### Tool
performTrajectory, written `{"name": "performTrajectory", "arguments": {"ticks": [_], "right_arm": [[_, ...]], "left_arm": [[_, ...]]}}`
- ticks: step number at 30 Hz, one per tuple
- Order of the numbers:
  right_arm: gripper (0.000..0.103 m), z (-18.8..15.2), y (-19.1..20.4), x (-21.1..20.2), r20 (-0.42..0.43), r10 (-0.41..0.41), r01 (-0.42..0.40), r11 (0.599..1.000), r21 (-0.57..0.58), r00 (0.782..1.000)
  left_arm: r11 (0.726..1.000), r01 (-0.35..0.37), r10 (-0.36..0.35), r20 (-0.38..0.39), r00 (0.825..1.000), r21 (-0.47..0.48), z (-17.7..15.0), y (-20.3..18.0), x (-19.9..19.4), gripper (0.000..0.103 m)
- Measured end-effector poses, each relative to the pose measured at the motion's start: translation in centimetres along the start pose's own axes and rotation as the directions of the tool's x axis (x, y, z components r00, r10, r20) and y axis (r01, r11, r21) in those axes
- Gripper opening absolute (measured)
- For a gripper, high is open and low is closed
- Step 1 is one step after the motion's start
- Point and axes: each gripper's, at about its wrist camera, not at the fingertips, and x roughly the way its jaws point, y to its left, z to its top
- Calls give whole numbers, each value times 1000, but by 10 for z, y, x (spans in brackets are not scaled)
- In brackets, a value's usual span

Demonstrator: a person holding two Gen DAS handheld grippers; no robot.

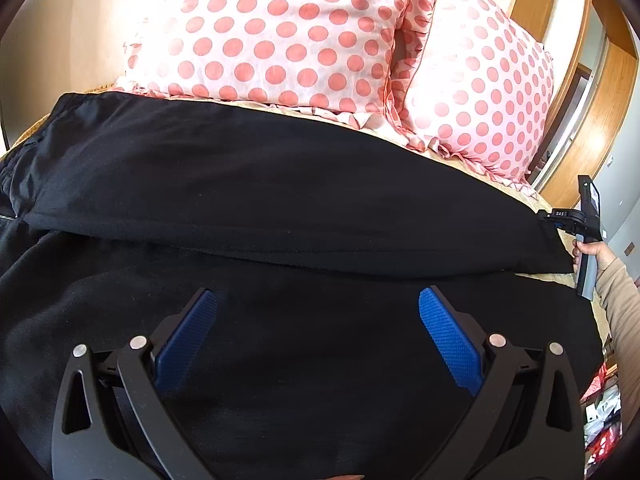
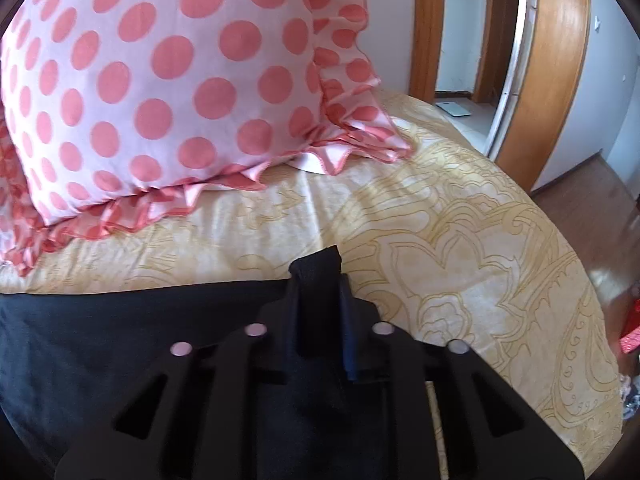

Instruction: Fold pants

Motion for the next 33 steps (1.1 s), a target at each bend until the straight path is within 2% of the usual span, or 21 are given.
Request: {"name": "performTrajectory", "arguments": {"ticks": [1, 4, 6, 9, 11, 13, 16, 19, 21, 23, 24, 25, 28, 31, 32, 33], "right_arm": [[13, -2, 2, -6, 15, 2, -2, 1000, -10, 1000], [13, -9, 2, -39, 109, 81, -82, 997, 3, 991], [13, -21, 2, -73, 190, 154, -157, 988, 0, 970], [13, -56, 1, -129, 298, 243, -246, 969, -27, 923], [13, -94, -2, -165, 346, 271, -276, 960, -36, 898], [13, -127, -2, -184, 344, 255, -263, 964, -22, 904], [13, -186, -8, -193, 288, 186, -208, 977, 48, 940], [13, -214, -9, -190, 222, 161, -187, 977, 99, 962], [15, -225, -4, -189, 177, 138, -160, 981, 114, 974], [25, -230, -3, -194, 141, 132, -155, 974, 164, 981], [42, -233, -5, -199, 141, 141, -167, 966, 198, 980], [54, -235, -7, -204, 148, 158, -189, 954, 234, 976], [55, -240, -16, -215, 160, 240, -283, 889, 359, 957], [55, -248, -19, -211, 134, 332, -353, 795, 493, 934], [55, -254, -22, -207, 109, 355, -351, 745, 567, 929], [55, -258, -23, -206, 107, 367, -354, 716, 602, 924]], "left_arm": [[1000, -1, 1, 2, 1000, -3, 0, 0, 0, 101], [1000, -11, 11, 27, 1000, -9, -2, 1, -6, 101], [1000, -22, 22, 42, 999, 2, -3, 1, -11, 101], [999, -38, 37, 63, 997, 10, -5, 3, -19, 101], [1000, -29, 29, 71, 997, -4, -6, 8, -26, 101], [1000, -20, 21, 77, 997, -22, -8, 13, -32, 101], [999, -21, 25, 92, 995, -44, -10, 22, -42, 101], [997, -60, 67, 135, 989, -58, -13, 27, -51, 101], [992, -94, 109, 186, 976, -88, -16, 28, -59, 101], [987, -109, 131, 213, 968, -114, -19, 30, -65, 101], [986, -120, 143, 219, 965, -115, -20, 30, -67, 101], [985, -136, 156, 226, 962, -104, -22, 29, -68, 101], [985, -165, 174, 236, 956, -58, -26, 27, -73, 101], [988, -140, 153, 222, 963, -73, -28, 32, -75, 101], [986, -145, 160, 217, 963, -82, -28, 34, -75, 101], [984, -153, 169, 219, 961, -90, -30, 36, -76, 101]]}}
